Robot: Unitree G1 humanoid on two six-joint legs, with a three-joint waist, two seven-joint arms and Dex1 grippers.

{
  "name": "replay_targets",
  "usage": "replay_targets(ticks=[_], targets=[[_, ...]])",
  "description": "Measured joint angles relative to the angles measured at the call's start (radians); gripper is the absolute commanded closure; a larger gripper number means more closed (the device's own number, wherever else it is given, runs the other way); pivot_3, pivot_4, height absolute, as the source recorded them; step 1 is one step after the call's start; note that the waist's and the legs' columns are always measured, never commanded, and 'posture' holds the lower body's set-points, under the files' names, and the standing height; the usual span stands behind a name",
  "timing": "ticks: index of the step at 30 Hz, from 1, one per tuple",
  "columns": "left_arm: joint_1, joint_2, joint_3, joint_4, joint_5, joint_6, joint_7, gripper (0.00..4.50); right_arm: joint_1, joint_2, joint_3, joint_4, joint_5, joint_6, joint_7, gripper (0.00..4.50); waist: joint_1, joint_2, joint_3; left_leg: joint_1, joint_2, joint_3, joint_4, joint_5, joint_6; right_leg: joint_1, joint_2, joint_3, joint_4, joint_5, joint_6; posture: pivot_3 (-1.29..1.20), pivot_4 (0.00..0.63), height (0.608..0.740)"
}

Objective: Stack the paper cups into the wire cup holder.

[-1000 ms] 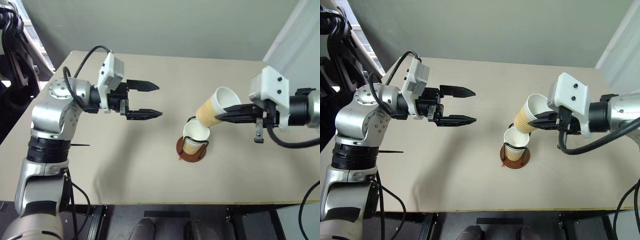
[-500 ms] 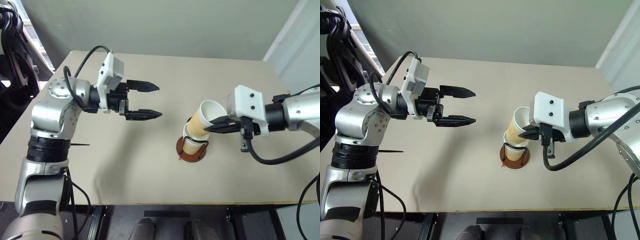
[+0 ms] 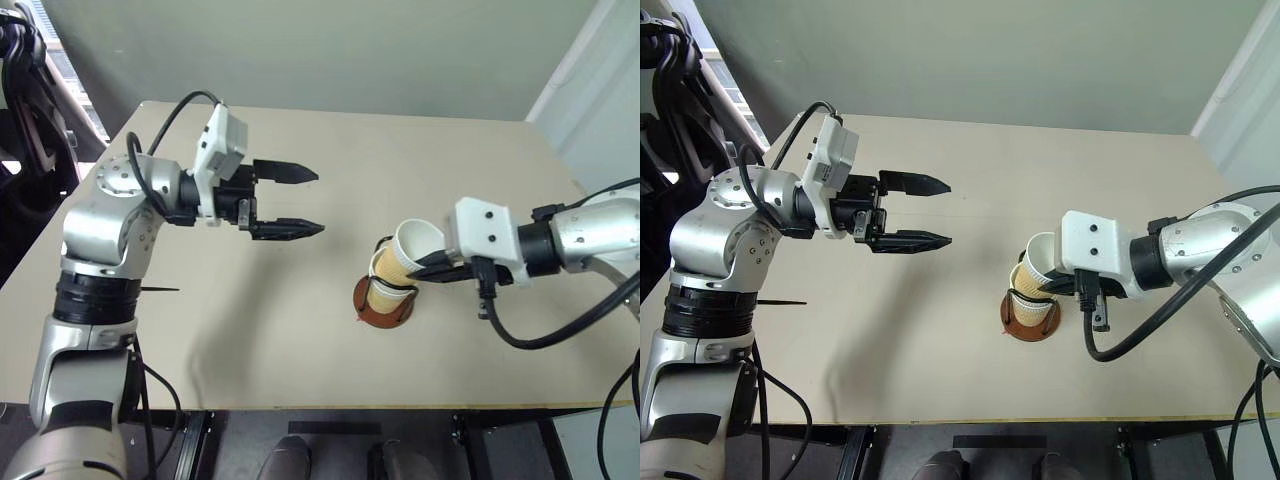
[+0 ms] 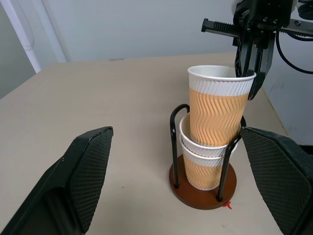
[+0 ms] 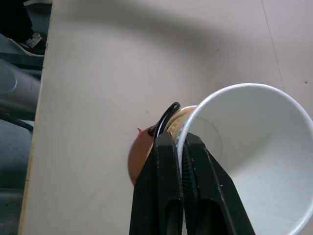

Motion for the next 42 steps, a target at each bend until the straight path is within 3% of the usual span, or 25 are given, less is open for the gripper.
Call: replay_targets(ticks=[4, 5, 9, 12, 17, 23, 29, 42], targets=[[0.000, 0.000, 0.000, 0.000, 0.000, 0.000, 0.001, 0.00, 0.001, 0.016, 0.019, -0.001, -0.016, -0.010, 0.002, 4.47, 0.000, 0.000, 0.000, 0.000, 0.000, 0.000, 0.000, 0.000, 0.000, 0.000, 0.000, 0.000, 0.000, 0.000, 0.000, 0.00, 0.150, 0.740], [0.000, 0.000, 0.000, -0.001, 0.000, 0.001, 0.003, 0.00, 0.001, 0.022, 0.022, -0.001, -0.017, -0.010, 0.002, 4.30, 0.000, 0.000, 0.000, 0.000, 0.000, 0.000, 0.000, 0.000, 0.000, 0.000, 0.000, 0.000, 0.000, 0.000, 0.000, 0.00, 0.150, 0.740], [0.000, 0.000, 0.000, -0.002, 0.000, 0.003, 0.012, 0.00, -0.001, 0.037, 0.026, 0.001, -0.018, -0.011, 0.003, 3.24, 0.000, 0.000, 0.000, 0.000, 0.000, 0.000, 0.000, 0.000, 0.000, 0.000, 0.000, 0.000, 0.000, 0.000, 0.000, 0.00, 0.150, 0.740], [0.000, 0.001, 0.000, -0.004, 0.000, 0.004, 0.014, 0.00, -0.007, 0.056, 0.026, 0.002, -0.018, -0.010, 0.001, 2.17, -0.001, 0.000, 0.000, 0.000, 0.000, 0.000, 0.000, 0.000, 0.000, 0.000, 0.000, 0.000, 0.000, 0.000, 0.000, 0.00, 0.150, 0.740], [0.000, 0.001, 0.000, -0.006, 0.000, 0.004, 0.017, 0.00, -0.025, 0.117, 0.012, 0.014, -0.004, 0.010, -0.026, 2.17, -0.002, 0.000, 0.000, 0.000, 0.000, 0.000, 0.000, 0.000, 0.000, 0.000, 0.000, 0.000, 0.000, 0.000, 0.000, 0.00, 0.150, 0.740], [0.003, -0.002, 0.006, -0.006, -0.003, 0.004, 0.038, 0.00, -0.026, 0.263, -0.112, 0.092, 0.105, 0.111, -0.147, 2.17, -0.002, 0.000, 0.000, 0.000, 0.000, 0.000, 0.000, 0.000, 0.000, 0.000, 0.000, 0.000, -0.001, 0.000, 0.000, 0.00, 0.150, 0.740], [0.022, -0.005, 0.015, -0.007, -0.013, 0.008, 0.052, 0.00, 0.018, 0.315, -0.199, 0.174, 0.146, 0.171, -0.245, 2.17, -0.001, 0.000, 0.000, 0.000, 0.000, 0.000, 0.000, 0.001, -0.001, -0.001, 0.000, 0.000, -0.001, 0.000, 0.000, 0.00, 0.150, 0.740], [0.087, -0.092, 0.105, 0.054, 0.035, 0.002, 0.355, 0.00, 0.098, 0.394, -0.250, 0.376, -0.037, 0.027, -0.506, 2.17, -0.002, 0.000, 0.000, 0.000, 0.000, 0.000, -0.001, 0.001, -0.001, -0.001, 0.000, 0.000, 0.001, 0.000, 0.000, 0.00, 0.150, 0.740]])
